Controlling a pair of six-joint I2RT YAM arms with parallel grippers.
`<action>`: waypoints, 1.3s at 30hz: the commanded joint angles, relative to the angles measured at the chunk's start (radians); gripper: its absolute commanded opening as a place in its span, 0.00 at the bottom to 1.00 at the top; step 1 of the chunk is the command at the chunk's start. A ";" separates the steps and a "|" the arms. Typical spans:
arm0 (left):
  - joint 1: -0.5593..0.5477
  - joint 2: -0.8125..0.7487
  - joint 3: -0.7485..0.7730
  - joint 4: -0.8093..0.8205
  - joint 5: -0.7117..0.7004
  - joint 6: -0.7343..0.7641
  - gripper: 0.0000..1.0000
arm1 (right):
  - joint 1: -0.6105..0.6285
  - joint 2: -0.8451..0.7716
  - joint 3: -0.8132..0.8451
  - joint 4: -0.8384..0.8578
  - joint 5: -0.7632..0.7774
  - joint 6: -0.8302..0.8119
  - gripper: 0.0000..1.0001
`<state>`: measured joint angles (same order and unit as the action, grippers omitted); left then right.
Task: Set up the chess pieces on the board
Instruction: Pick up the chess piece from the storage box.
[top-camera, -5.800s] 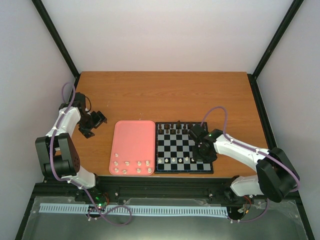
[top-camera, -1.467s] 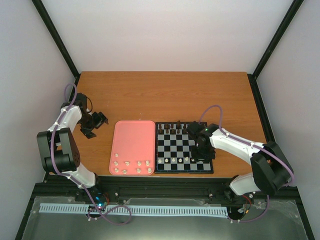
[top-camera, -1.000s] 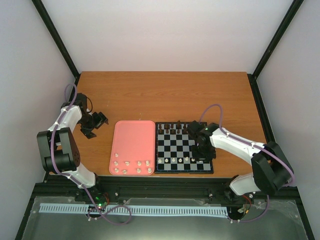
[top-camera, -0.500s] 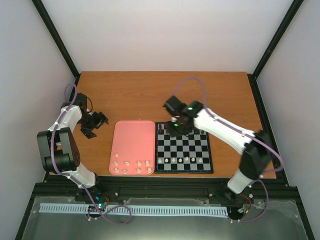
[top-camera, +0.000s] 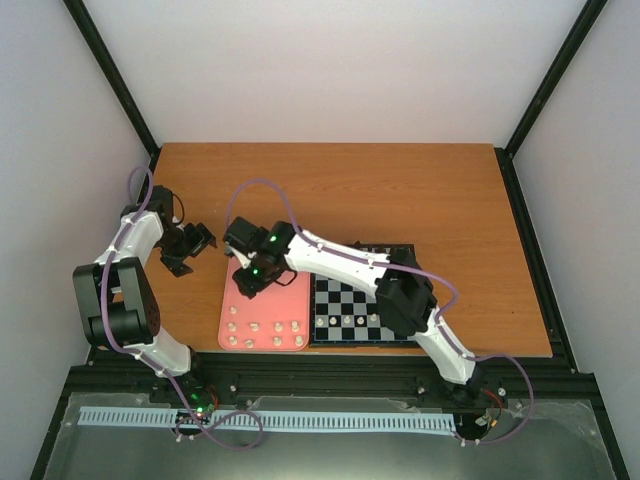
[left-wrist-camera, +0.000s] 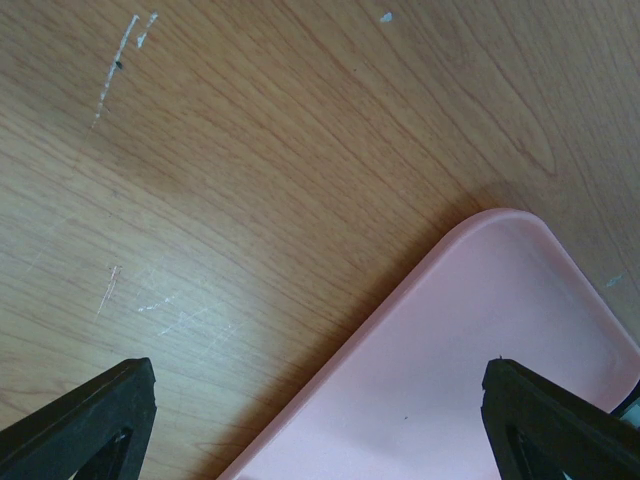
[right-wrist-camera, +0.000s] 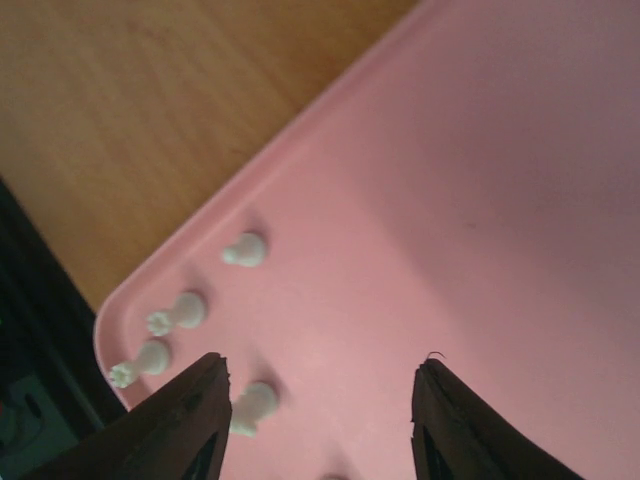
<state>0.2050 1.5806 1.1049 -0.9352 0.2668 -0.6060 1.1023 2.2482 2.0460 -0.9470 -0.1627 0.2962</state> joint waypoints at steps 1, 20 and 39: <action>0.007 -0.022 0.036 0.007 0.013 -0.009 1.00 | 0.018 0.058 0.058 0.035 -0.092 -0.077 0.51; 0.007 -0.022 0.026 0.006 0.012 -0.014 1.00 | 0.041 0.207 0.123 0.131 -0.170 -0.070 0.48; 0.008 -0.008 0.030 0.012 0.023 -0.014 1.00 | 0.038 0.275 0.178 0.082 -0.150 -0.074 0.30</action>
<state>0.2050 1.5806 1.1053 -0.9352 0.2771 -0.6094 1.1332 2.4931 2.1864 -0.8478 -0.3218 0.2256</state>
